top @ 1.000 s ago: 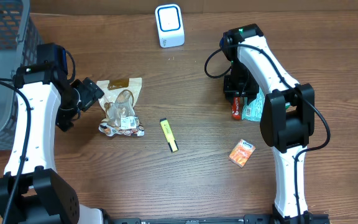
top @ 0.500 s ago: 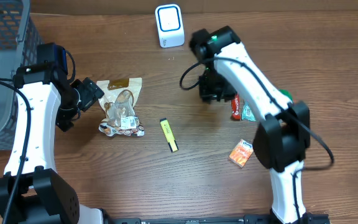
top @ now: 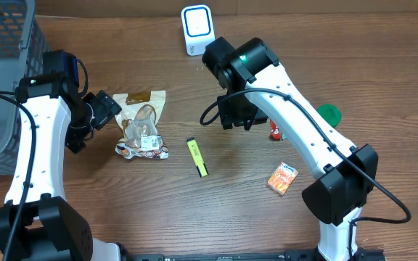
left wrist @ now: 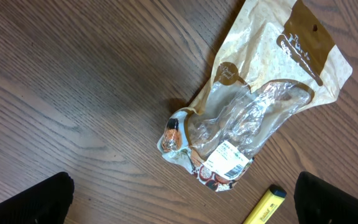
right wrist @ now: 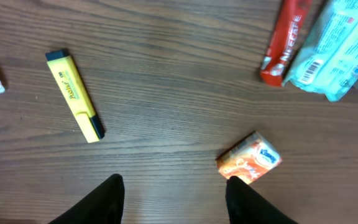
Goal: Scan the item barcode
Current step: 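Move the right gripper to the yellow highlighter, then close the right gripper on the yellow highlighter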
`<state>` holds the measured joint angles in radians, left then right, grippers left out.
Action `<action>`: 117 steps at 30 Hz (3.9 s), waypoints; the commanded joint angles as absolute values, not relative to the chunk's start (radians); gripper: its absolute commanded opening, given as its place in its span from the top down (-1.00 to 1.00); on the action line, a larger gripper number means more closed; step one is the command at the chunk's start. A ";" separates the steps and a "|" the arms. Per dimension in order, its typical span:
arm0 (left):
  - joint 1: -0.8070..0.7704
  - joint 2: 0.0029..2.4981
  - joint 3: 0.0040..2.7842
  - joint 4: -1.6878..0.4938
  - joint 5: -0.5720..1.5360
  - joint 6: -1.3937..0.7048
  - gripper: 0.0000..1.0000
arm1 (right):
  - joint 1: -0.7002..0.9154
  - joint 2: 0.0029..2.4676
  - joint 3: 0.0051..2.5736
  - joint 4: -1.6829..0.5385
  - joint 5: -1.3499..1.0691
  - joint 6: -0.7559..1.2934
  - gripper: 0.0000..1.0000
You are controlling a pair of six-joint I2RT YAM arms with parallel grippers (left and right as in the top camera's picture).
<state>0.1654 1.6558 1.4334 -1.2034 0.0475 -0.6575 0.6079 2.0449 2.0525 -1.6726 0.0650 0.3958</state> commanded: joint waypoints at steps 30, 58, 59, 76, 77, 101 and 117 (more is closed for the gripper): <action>0.169 1.664 1.443 -1.203 0.041 -0.650 -1.00 | 0.766 2.014 1.485 -0.987 -0.182 0.394 -0.02; 0.169 1.664 1.443 -1.203 0.041 -0.650 -1.00 | 0.877 2.075 1.478 -0.989 0.014 0.449 0.15; 0.169 1.664 1.443 -1.203 0.041 -0.650 -1.00 | 0.877 2.075 1.478 -0.994 0.002 0.449 0.14; 0.169 1.664 1.443 -1.203 0.041 -0.650 -1.00 | 0.848 2.078 1.465 -0.989 0.025 0.450 0.42; 0.169 1.664 1.443 -1.203 0.041 -0.650 -1.00 | 0.843 2.078 1.465 -0.986 0.025 0.450 0.43; 0.169 1.664 1.443 -1.203 0.041 -0.650 -1.00 | 0.830 2.078 1.465 -0.804 0.060 0.528 0.63; 0.169 1.664 1.443 -1.202 0.041 -0.650 -1.00 | 0.830 2.078 1.422 -0.703 0.130 0.570 0.19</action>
